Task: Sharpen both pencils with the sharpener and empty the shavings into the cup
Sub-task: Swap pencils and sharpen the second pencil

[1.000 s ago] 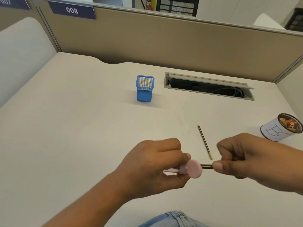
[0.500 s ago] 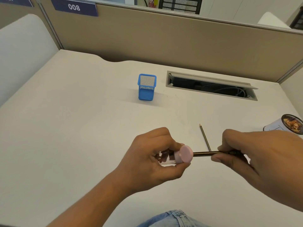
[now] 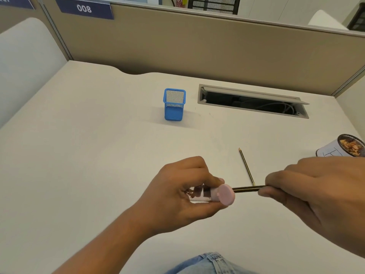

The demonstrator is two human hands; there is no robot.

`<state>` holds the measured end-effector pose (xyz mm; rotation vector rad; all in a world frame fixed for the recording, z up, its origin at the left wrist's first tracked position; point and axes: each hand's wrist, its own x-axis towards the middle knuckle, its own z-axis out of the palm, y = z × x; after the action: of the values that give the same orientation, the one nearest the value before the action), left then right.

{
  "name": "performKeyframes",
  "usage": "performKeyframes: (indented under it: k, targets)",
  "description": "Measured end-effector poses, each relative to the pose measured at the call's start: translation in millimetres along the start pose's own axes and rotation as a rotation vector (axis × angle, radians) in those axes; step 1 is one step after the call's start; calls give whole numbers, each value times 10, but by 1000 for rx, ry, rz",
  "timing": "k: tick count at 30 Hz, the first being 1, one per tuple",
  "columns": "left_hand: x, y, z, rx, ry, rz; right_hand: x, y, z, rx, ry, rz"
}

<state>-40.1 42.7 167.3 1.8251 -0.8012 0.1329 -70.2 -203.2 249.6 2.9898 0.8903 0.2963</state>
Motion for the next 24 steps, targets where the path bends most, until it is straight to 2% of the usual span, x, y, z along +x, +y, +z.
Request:
performKeyframes:
  k: [5,15,24]
  targets:
    - [-15,1,-6,-53,49,-56,1,11,7,77,12,33]
    - [-48,-5,-49,-142,135,-261,25,-66,-103,302,-42,260]
    - [-6,5,-14,-152,134,-274,10,-124,-77,335,-83,351]
